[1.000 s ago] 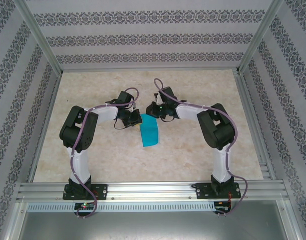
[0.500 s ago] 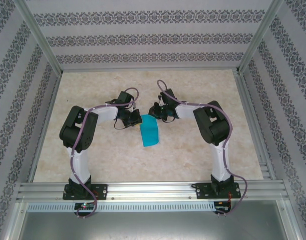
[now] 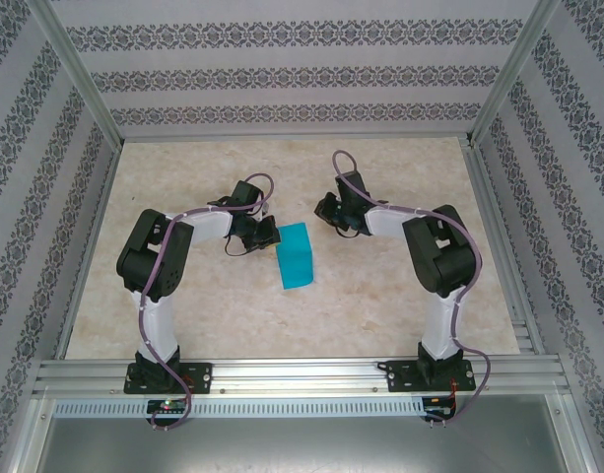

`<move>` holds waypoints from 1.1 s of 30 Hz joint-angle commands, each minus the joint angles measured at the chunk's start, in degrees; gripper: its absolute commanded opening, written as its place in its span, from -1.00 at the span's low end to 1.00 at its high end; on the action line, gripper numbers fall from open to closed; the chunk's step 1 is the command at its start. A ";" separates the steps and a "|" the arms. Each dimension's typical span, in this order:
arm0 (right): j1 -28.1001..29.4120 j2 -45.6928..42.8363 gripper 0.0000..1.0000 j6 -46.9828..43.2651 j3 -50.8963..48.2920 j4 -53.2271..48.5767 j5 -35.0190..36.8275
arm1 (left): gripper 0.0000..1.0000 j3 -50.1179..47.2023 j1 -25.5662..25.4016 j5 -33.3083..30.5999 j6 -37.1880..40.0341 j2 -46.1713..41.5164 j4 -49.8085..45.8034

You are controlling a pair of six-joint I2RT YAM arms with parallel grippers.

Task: Fold a paper plane with a square sheet of paper (pick it up from the middle)
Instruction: Fold the square sheet of paper in half at the center of the table.

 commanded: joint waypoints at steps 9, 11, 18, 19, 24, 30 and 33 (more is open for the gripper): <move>6.21 -5.70 -0.82 -8.44 -9.65 -1.13 -13.44 | -1.00 -3.77 -1.11 -8.88 0.84 6.81 -7.56; 6.95 -5.36 -0.82 -8.20 -10.38 -0.48 -14.13 | -1.00 -3.72 -1.19 -8.86 0.53 6.92 -7.25; 7.62 -5.02 -0.82 -8.55 -11.67 -1.42 -12.87 | -1.00 -3.69 -1.38 -9.09 0.33 7.18 -7.16; 7.60 -4.93 -0.82 -8.77 -11.71 -1.83 -12.69 | -1.00 -3.70 -1.36 -9.04 0.31 7.25 -7.08; 7.62 -5.08 -0.82 -10.28 -12.15 -3.76 -12.81 | -1.00 -3.89 -1.33 -9.20 0.01 7.62 -6.73; 7.63 -6.04 -0.82 -12.99 -13.36 -7.22 -12.35 | -1.00 -4.12 -1.35 -9.45 -0.58 7.84 -6.46; 7.63 -6.71 -0.82 -14.80 -14.10 -8.95 -11.36 | -1.00 -4.19 -1.40 -9.43 -0.79 7.86 -6.22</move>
